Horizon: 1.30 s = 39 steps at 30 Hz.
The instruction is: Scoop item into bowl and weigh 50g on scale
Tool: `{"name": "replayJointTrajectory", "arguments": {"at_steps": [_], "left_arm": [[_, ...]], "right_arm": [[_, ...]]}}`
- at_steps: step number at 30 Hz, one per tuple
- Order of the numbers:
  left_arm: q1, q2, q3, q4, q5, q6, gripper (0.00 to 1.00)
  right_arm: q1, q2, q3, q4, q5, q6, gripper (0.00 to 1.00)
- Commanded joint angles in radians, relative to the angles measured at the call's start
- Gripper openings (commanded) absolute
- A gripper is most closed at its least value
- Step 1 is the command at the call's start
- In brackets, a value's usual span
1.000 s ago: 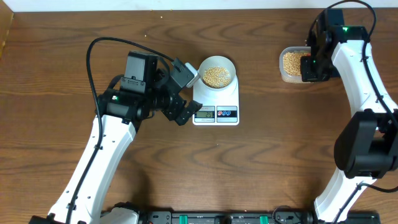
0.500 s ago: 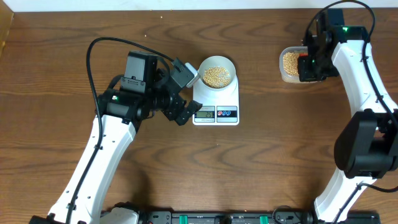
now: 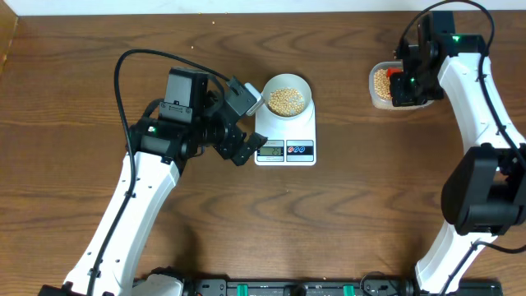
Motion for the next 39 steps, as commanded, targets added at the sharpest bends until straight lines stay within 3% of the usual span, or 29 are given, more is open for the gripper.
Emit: {"name": "replayJointTrajectory", "arguments": {"at_steps": [1,18,39], "left_arm": [[-0.001,0.001,-0.005,0.0,0.013,0.006,0.98],[-0.001,0.001,-0.005,0.0,0.013,0.006,0.98],[-0.001,0.001,-0.005,0.0,0.013,0.006,0.98]], "right_arm": [[0.002,0.044,0.003,-0.003,-0.026,-0.018,0.01],[-0.01,0.066,0.003,-0.036,-0.047,-0.037,0.01],[-0.143,0.066,0.003,-0.059,-0.357,-0.172,0.01]]}}
